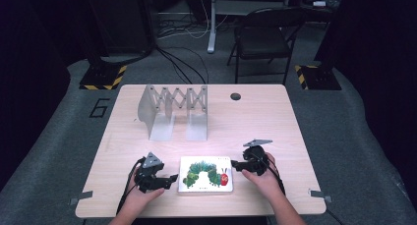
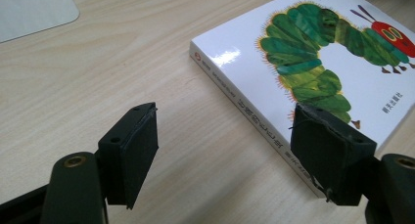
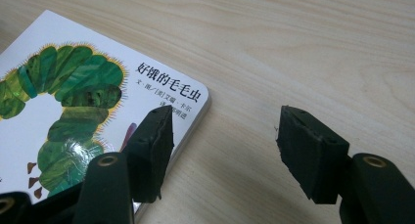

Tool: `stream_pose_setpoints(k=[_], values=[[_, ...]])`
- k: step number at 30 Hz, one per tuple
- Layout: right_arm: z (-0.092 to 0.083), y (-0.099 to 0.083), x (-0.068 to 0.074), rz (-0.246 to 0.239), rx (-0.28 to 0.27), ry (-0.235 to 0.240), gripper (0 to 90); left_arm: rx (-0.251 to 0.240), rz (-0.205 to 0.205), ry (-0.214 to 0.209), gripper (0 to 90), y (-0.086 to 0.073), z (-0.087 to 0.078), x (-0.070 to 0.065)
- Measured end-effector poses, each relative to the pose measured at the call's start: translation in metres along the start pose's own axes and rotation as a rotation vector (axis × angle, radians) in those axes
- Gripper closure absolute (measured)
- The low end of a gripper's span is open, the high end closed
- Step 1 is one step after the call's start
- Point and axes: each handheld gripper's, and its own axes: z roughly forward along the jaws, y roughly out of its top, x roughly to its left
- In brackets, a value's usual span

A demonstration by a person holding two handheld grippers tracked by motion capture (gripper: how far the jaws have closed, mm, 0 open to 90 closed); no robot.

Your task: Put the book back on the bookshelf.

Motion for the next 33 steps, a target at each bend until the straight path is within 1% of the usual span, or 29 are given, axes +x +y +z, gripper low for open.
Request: stream_pose_setpoints(k=[1, 2, 3, 4, 6, 7, 8, 9, 10, 11, 12, 13, 14, 15, 16, 17, 18, 19, 20, 21, 22, 23, 25, 26, 27, 29, 30, 32, 33], values=[[0.001, 0.001, 0.001, 0.0, 0.006, 0.001, 38.0, -0.001, 0.0, -0.005, 25.9, -0.001, 0.0, -0.003], [0.002, 0.002, 0.002, -0.012, -0.001, 0.0, 38.0, 0.004, 0.004, -0.005, 25.9, -0.001, -0.001, -0.004], [0.002, 0.002, 0.003, -0.011, 0.005, 0.002, 38.0, -0.009, 0.0, -0.002, 25.9, -0.003, 0.0, -0.006], [0.002, 0.002, 0.003, -0.011, 0.005, 0.002, 38.0, -0.009, 0.0, -0.002, 25.9, -0.003, 0.0, -0.006], [0.004, 0.004, 0.004, -0.029, 0.0, 0.006, 38.0, 0.004, 0.007, -0.014, 25.9, -0.005, 0.0, -0.01], [0.004, 0.005, 0.006, -0.013, 0.01, 0.009, 38.0, 0.001, 0.015, -0.011, 25.9, -0.005, 0.0, -0.011], [0.006, 0.005, 0.006, -0.024, -0.001, 0.01, 38.0, 0.0, 0.009, -0.024, 25.9, -0.006, 0.0, -0.013], [0.006, 0.006, 0.007, -0.025, -0.003, 0.013, 38.0, -0.004, 0.015, -0.024, 25.9, -0.006, 0.0, -0.014], [0.006, 0.006, 0.008, -0.019, 0.007, 0.014, 38.0, -0.002, 0.007, -0.034, 25.9, -0.006, 0.0, -0.016], [0.007, 0.007, 0.008, -0.032, 0.0, 0.017, 38.0, 0.004, 0.013, -0.039, 25.9, -0.006, 0.0, -0.017], [0.008, 0.007, 0.008, -0.033, -0.001, 0.018, 38.0, 0.002, 0.012, -0.041, 25.9, -0.007, 0.0, -0.02], [0.007, 0.008, 0.008, -0.041, 0.006, 0.021, 38.0, 0.004, 0.01, -0.043, 25.8, -0.008, 0.001, -0.022], [0.007, 0.008, 0.009, -0.033, 0.007, 0.022, 38.0, 0.004, 0.01, -0.043, 25.8, -0.008, 0.001, -0.022], [0.008, 0.008, 0.01, -0.027, 0.004, 0.025, 38.0, 0.008, 0.017, -0.04, 25.6, -0.009, 0.002, -0.025], [0.008, 0.008, 0.01, -0.03, 0.005, 0.028, 38.0, 0.018, 0.039, -0.046, 25.5, -0.009, 0.003, -0.029], [0.008, 0.008, 0.009, -0.041, 0.003, 0.03, 38.0, 0.019, 0.051, -0.05, 25.5, -0.009, 0.004, -0.031], [0.008, 0.008, 0.009, -0.041, 0.003, 0.03, 38.0, 0.019, 0.051, -0.05, 25.4, -0.009, 0.004, -0.031], [0.009, 0.008, 0.009, -0.05, 0.003, 0.03, 38.0, 0.025, 0.053, -0.061, 25.4, -0.01, 0.006, -0.034], [0.009, 0.008, 0.01, -0.042, 0.005, 0.034, 38.0, 0.027, 0.056, -0.062, 25.4, -0.01, 0.007, -0.035], [0.009, 0.008, 0.011, -0.037, 0.003, 0.036, 38.0, 0.028, 0.047, -0.073, 25.4, -0.01, 0.008, -0.036], [0.009, 0.008, 0.011, -0.036, 0.002, 0.038, 38.0, 0.031, 0.044, -0.068, 25.4, -0.011, 0.009, -0.037], [0.008, 0.009, 0.011, -0.03, 0.009, 0.04, 38.0, 0.038, 0.066, -0.07, 25.4, -0.01, 0.009, -0.036], [0.009, 0.009, 0.01, -0.038, 0.006, 0.04, 38.1, 0.04, 0.049, -0.074, 25.4, -0.011, 0.011, -0.038], [0.009, 0.009, 0.01, -0.038, 0.006, 0.04, 38.1, 0.04, 0.049, -0.074, 25.4, -0.011, 0.011, -0.038], [0.009, 0.009, 0.009, -0.036, 0.0, 0.037, 38.0, 0.045, 0.064, -0.072, 25.4, -0.011, 0.012, -0.039], [0.009, 0.009, 0.01, -0.017, -0.002, 0.039, 38.1, 0.043, 0.059, -0.077, 25.4, -0.011, 0.013, -0.04], [0.009, 0.009, 0.01, -0.009, -0.001, 0.04, 38.0, 0.049, 0.071, -0.081, 25.4, -0.011, 0.013, -0.04], [0.01, 0.01, 0.008, -0.015, -0.009, 0.041, 38.1, 0.051, 0.065, -0.083, 25.4, -0.012, 0.014, -0.042], [0.011, 0.01, 0.007, -0.015, -0.006, 0.043, 38.1, 0.058, 0.077, -0.088, 25.4, -0.012, 0.015, -0.042]])
